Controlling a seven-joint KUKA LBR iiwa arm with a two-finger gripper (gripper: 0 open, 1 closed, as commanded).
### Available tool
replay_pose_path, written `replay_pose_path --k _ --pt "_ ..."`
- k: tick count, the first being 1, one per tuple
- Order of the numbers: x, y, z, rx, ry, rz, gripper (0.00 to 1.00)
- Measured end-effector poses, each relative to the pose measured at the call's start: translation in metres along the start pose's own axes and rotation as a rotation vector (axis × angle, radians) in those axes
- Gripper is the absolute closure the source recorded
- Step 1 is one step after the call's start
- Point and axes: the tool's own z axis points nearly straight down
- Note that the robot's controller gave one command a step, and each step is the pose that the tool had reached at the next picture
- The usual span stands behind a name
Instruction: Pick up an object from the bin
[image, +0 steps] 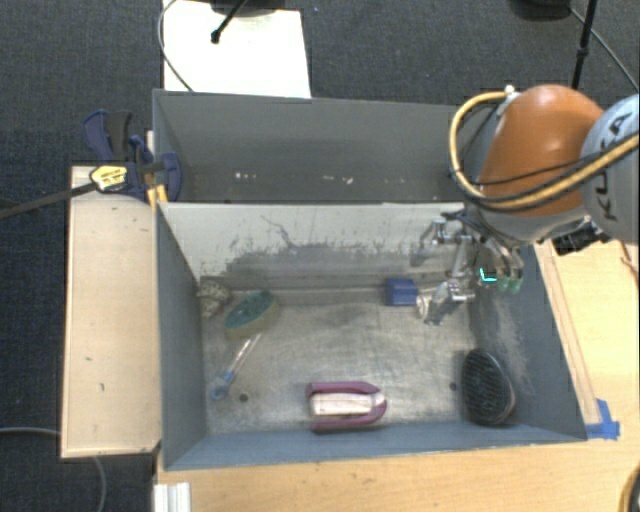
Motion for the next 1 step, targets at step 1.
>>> replay_pose_path --k 1 --pt "0.0017 0.0627 0.0116 -0.002 -0.005 -0.090 0.00"
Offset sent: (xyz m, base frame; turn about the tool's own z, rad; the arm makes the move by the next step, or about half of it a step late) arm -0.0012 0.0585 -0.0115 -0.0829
